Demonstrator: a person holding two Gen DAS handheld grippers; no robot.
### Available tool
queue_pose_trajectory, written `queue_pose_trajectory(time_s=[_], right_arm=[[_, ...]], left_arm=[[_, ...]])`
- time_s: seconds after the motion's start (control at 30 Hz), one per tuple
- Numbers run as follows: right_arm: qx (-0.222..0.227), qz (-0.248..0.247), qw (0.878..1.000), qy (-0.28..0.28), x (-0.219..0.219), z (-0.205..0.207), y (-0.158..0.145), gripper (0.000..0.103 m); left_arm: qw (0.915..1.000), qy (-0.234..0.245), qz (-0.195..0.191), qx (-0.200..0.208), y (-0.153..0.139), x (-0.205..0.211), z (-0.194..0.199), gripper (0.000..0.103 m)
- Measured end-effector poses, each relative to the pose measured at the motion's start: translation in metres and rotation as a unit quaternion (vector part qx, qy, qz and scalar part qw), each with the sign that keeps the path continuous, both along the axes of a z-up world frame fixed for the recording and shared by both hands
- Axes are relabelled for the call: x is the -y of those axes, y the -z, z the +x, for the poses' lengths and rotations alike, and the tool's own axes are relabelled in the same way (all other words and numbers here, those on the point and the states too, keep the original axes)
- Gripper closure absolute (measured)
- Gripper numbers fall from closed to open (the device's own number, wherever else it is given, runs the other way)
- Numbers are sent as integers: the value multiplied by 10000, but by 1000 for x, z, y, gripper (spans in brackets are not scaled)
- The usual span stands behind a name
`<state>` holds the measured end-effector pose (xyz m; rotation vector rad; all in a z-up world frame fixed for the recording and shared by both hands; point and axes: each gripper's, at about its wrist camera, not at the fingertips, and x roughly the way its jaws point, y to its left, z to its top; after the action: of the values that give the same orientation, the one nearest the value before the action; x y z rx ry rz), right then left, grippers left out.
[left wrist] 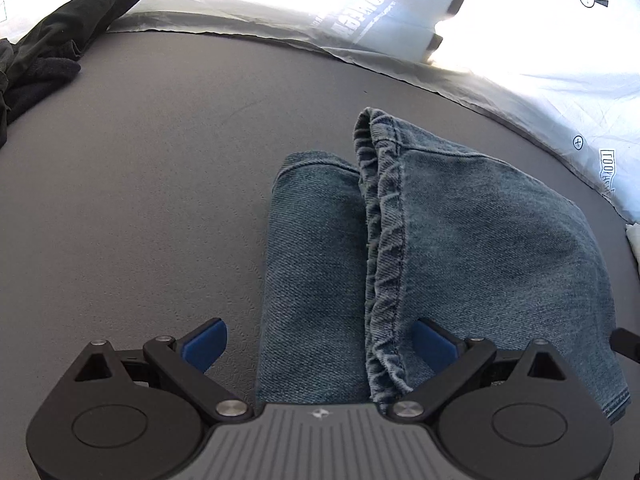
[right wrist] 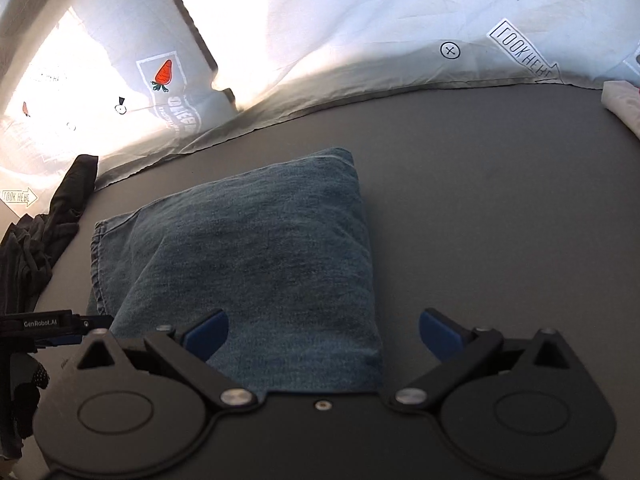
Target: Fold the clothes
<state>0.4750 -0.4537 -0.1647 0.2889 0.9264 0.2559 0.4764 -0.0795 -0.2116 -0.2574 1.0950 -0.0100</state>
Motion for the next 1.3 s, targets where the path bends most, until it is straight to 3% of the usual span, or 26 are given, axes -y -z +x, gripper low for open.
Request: queue_pose_trajectory(time_s=[0.13,0.27,0.3,0.33,0.37,0.4,0.47,0.53,0.67,0.83,0.9,1.07,1.2,1.3], right_arm=[[-193,220,9993,-215,-11,35,24,0],[-278,153,9979,-565,-21,53,32,4],[-280,163,9978,-577,-22,53,31,7],[-280,192,9979,-554,-23,51,29,18],[-246,136,9983,-508,-25,47,25,32],[-184,7,9988,-451,-29,42,21,40],[-22,-326,9987,-381,-37,32,11,67],[203,-493,9983,-254,-43,19,-1,73],[634,-364,9973,88,-47,-13,-34,79],[1488,-663,9863,253,-56,-69,-91,79],[1749,-746,9809,408,-54,-90,-113,80],[2244,-1218,9629,872,-45,-142,-158,79],[2458,-1402,9487,1408,-21,-182,-178,79],[2558,-1503,9384,1774,4,-211,-186,79]], left_arm=[[9992,-249,-296,-39,7,-6,0,0],[9995,-279,-149,16,6,0,-2,4],[9996,-190,-214,75,3,2,-3,17],[9995,-101,-280,134,0,5,-5,40],[9995,-131,-241,176,-6,8,-7,49],[9995,-75,-227,204,-10,12,-7,70],[9993,67,48,357,-18,22,-13,78],[9982,149,230,540,-25,29,-20,86],[9936,283,-295,1056,-64,32,-40,91],[9780,805,-45,1924,-115,65,-72,92],[9717,929,-183,2166,-133,73,-81,92],[9557,1278,-754,2540,-171,91,-106,93],[9411,1675,-1095,2726,-196,121,-127,93],[9355,1862,-1323,2697,-208,152,-136,93]])
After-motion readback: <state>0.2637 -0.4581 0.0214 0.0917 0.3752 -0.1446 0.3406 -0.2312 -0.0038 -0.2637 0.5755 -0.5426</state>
